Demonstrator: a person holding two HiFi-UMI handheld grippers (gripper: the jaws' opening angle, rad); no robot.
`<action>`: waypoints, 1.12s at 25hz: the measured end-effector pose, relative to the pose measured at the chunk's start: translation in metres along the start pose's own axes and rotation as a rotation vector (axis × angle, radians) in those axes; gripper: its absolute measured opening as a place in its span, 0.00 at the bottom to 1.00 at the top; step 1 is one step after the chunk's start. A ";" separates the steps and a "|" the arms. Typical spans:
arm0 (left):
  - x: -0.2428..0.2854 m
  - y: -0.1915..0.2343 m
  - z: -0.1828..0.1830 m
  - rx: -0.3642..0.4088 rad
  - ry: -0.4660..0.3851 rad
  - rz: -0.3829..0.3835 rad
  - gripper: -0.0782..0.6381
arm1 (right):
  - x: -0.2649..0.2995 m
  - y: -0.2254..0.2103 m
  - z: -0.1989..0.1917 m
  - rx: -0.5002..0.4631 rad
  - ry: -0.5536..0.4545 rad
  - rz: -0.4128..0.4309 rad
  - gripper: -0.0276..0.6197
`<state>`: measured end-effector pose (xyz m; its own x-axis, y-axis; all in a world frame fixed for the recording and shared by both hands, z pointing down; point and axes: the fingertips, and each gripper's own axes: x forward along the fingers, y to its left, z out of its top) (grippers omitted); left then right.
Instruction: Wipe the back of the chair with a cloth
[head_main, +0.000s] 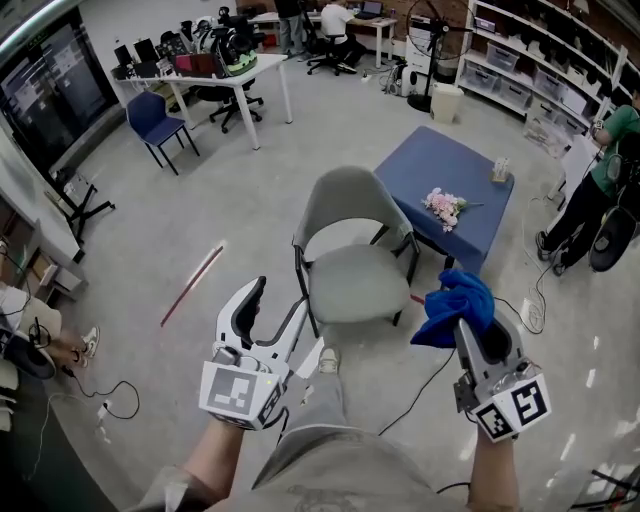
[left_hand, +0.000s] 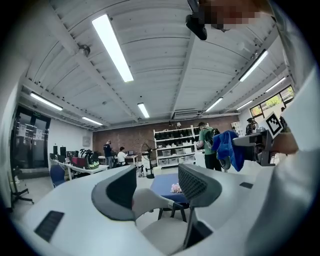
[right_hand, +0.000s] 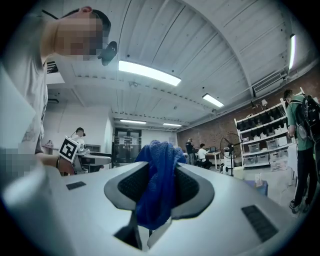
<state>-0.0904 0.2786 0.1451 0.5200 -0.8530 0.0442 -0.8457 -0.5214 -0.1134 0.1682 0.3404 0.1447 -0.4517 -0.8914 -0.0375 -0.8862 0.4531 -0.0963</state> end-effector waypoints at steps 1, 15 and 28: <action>0.009 0.007 -0.003 -0.002 0.008 0.000 0.48 | 0.010 -0.005 -0.002 0.004 0.005 -0.005 0.27; 0.168 0.108 -0.072 -0.028 0.177 -0.051 0.48 | 0.183 -0.091 -0.043 -0.036 0.092 -0.095 0.27; 0.285 0.182 -0.157 -0.029 0.336 -0.091 0.48 | 0.339 -0.158 -0.106 -0.062 0.183 -0.082 0.27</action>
<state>-0.1149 -0.0630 0.2933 0.5295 -0.7597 0.3776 -0.8030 -0.5924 -0.0658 0.1443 -0.0324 0.2524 -0.3838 -0.9112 0.1497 -0.9229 0.3839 -0.0297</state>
